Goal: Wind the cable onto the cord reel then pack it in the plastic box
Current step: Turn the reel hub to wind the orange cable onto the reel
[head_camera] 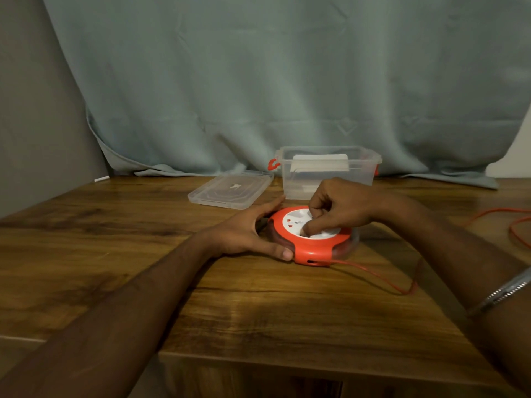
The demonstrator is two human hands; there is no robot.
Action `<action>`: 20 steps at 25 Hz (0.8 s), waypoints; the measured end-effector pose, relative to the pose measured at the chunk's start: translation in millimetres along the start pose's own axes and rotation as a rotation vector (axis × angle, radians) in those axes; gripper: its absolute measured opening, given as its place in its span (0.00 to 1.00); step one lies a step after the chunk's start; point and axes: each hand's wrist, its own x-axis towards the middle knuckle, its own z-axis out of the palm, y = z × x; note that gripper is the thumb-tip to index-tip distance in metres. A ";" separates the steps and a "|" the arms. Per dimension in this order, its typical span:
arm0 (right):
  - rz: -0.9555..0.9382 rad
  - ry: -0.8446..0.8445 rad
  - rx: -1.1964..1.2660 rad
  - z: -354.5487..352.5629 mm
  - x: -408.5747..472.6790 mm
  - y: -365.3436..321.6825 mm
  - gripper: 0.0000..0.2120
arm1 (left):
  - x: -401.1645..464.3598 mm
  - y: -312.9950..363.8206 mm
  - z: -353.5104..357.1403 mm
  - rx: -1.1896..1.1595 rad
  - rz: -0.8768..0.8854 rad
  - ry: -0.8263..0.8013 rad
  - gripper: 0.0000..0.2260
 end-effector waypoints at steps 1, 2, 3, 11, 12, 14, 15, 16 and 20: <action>-0.001 0.005 -0.006 1.5 0.8 -1.7 0.23 | 0.1 -0.1 0.3 -0.005 0.004 0.004 0.60; -0.006 0.013 -0.015 2.9 1.9 -3.4 0.24 | 0.4 -0.3 0.1 -0.006 0.007 0.006 0.60; -0.011 0.021 -0.020 3.9 2.8 -4.9 0.25 | 0.5 -0.4 0.2 -0.004 0.005 0.004 0.59; -0.024 0.076 0.032 -2.3 0.2 -2.0 0.10 | 0.0 -2.5 -0.2 -0.007 0.014 0.002 0.57; -0.019 0.049 0.036 -4.5 -1.1 -0.1 0.15 | 0.4 -2.0 -0.3 -0.007 0.011 -0.001 0.57; -0.018 -0.011 0.043 -8.6 -2.8 3.6 0.22 | 0.5 -1.1 -0.5 -0.005 0.003 -0.010 0.58; -0.019 -0.039 0.050 -9.9 -3.1 5.4 0.24 | 0.7 -1.2 -0.6 -0.008 0.002 -0.013 0.58; -0.021 -0.059 0.055 -10.9 -3.3 6.6 0.26 | 0.9 -1.4 -0.7 -0.012 0.001 -0.014 0.58; -0.019 -0.065 0.103 -11.9 -2.0 12.4 0.27 | 0.4 -1.3 0.1 -0.010 -0.002 -0.006 0.59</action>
